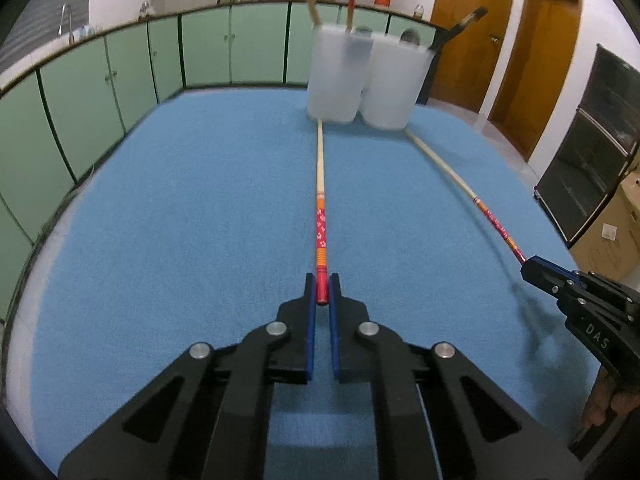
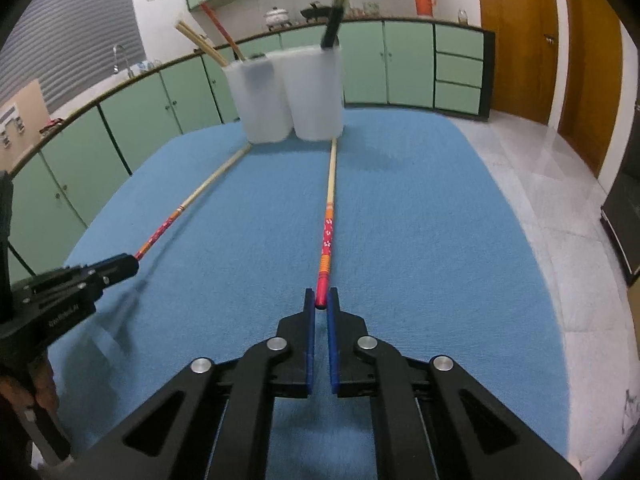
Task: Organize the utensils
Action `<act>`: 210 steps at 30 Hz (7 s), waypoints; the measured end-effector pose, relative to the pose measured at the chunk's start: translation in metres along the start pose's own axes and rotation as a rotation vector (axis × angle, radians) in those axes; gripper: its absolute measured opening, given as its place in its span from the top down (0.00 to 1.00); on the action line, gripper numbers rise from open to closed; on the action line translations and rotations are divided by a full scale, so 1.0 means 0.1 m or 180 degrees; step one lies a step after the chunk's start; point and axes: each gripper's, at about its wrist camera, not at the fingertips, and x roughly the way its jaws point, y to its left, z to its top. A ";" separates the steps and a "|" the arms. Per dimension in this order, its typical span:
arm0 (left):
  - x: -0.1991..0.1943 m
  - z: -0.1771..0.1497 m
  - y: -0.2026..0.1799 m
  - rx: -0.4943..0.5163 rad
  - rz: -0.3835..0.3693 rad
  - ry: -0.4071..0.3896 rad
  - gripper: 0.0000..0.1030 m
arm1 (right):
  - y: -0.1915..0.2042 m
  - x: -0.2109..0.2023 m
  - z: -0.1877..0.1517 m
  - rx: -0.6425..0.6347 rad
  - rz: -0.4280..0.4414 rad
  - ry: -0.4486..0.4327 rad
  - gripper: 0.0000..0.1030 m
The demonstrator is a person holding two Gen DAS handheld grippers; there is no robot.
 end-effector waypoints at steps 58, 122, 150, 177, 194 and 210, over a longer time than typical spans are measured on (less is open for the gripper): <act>-1.20 2.82 -0.56 0.0364 -0.0339 -0.2075 0.95 | 0.07 -1.02 3.17 -0.0452 0.0443 -0.1598 0.95; -1.32 0.89 -0.19 0.0273 -0.0041 -0.1256 0.08 | 0.08 -1.10 1.00 -0.0087 0.0286 -0.0956 0.06; -1.54 0.76 -0.27 0.0322 -0.0040 -0.1378 0.08 | 0.24 -1.30 0.94 -0.0223 0.0329 -0.1055 0.06; -1.59 0.75 -0.27 0.0305 -0.0034 -0.1409 0.08 | 0.26 -1.30 0.94 -0.0242 0.0342 -0.1068 0.06; -1.61 0.75 -0.28 0.0287 -0.0034 -0.1424 0.08 | 0.27 -1.30 0.95 -0.0242 0.0346 -0.1070 0.06; -1.61 0.75 -0.29 0.0284 -0.0020 -0.1395 0.08 | 0.27 -1.29 0.94 -0.0239 0.0343 -0.1064 0.06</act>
